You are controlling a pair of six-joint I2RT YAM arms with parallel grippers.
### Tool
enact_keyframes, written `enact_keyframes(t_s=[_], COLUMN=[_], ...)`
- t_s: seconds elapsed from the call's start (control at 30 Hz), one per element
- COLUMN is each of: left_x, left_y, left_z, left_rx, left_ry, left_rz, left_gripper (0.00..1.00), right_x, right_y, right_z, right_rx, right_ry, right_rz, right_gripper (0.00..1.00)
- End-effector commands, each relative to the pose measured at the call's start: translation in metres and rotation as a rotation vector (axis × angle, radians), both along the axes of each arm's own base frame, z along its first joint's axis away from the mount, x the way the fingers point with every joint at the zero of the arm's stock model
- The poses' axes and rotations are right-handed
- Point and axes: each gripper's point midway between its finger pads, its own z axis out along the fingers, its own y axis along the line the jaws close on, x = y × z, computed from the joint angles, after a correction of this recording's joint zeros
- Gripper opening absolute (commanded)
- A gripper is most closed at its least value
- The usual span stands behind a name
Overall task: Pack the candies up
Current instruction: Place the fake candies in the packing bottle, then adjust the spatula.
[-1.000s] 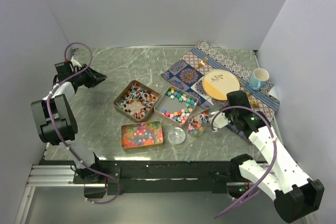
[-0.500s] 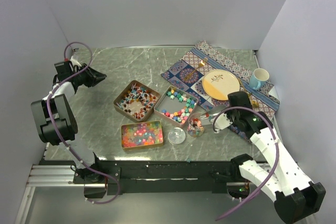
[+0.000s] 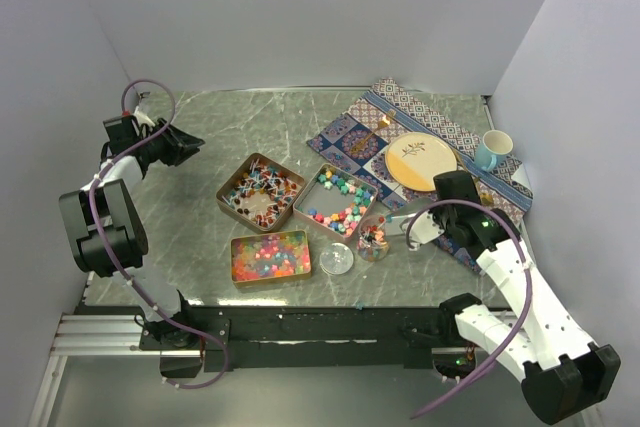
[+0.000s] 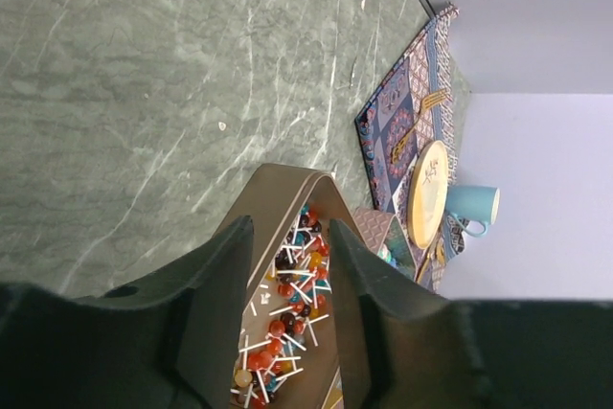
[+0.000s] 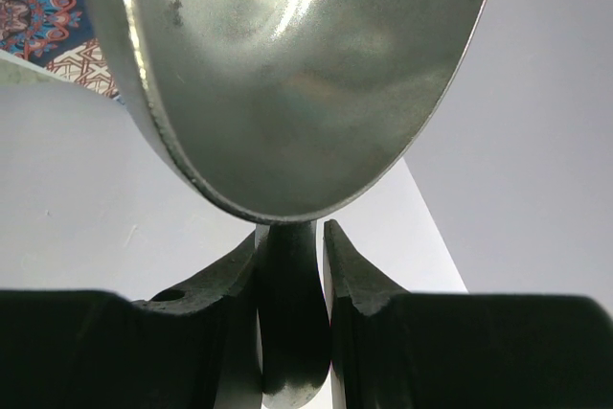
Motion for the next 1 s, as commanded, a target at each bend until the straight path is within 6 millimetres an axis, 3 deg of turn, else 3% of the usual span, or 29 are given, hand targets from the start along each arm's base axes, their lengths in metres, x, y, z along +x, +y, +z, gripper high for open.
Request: enact_keyframes(t_s=[0.0,0.2,0.3,0.47,0.5,0.57,0.67,0.7,0.77,0.8,0.87,0.9,0.97], left_x=[0.006,0.004,-0.004,-0.044,-0.049,-0.060,-0.066,-0.068,-0.068,-0.069,-0.075,-0.074,-0.078], left_y=[-0.001,-0.017,-0.052,-0.144,-0.154,-0.171,-0.175,-0.177,-0.177,-0.177,-0.188,-0.188,-0.191], left_z=[0.028,0.048,0.071,0.122,0.129,0.137,0.143,0.142,0.142,0.140,0.137,0.137,0.135], left_rx=[0.008,-0.019,-0.060,-0.137,-0.135,-0.146,-0.197,-0.223,-0.223,-0.229,-0.245,-0.251,-0.273], left_ry=[-0.080,-0.134,-0.199,-0.293,-0.307,-0.309,-0.310,-0.284,-0.277,-0.272,-0.254,-0.258,-0.235], left_rz=[-0.021,-0.080,-0.205,-0.526,-0.559,-0.613,-0.652,-0.669,-0.679,-0.690,-0.717,-0.723,-0.733], left_gripper=[0.45,0.52,0.55,0.59,0.59,0.60,0.61,0.61,0.61,0.61,0.61,0.61,0.61], right_x=[0.019,0.030,0.039,0.061,0.068,0.073,0.085,0.091,0.095,0.099,0.108,0.114,0.124], right_y=[0.014,0.018,0.028,0.091,0.106,0.136,0.168,0.177,0.188,0.202,0.215,0.221,0.229], right_z=[0.041,0.049,0.061,0.091,0.086,0.101,0.103,0.094,0.101,0.092,0.109,0.096,0.110], right_rx=[-0.412,-0.424,-0.381,-0.064,-0.013,0.151,0.294,0.322,0.440,0.502,0.589,0.598,0.641], right_ry=[0.035,0.013,-0.033,-0.181,-0.169,-0.232,-0.288,-0.267,-0.277,-0.263,-0.301,-0.285,-0.321], right_rz=[0.373,0.375,0.386,0.386,0.382,0.348,0.283,0.254,0.151,0.099,0.049,-0.007,-0.053], right_gripper=[0.00,0.00,0.00,0.00,0.00,0.00,0.00,0.00,0.00,0.00,0.00,0.00,0.00])
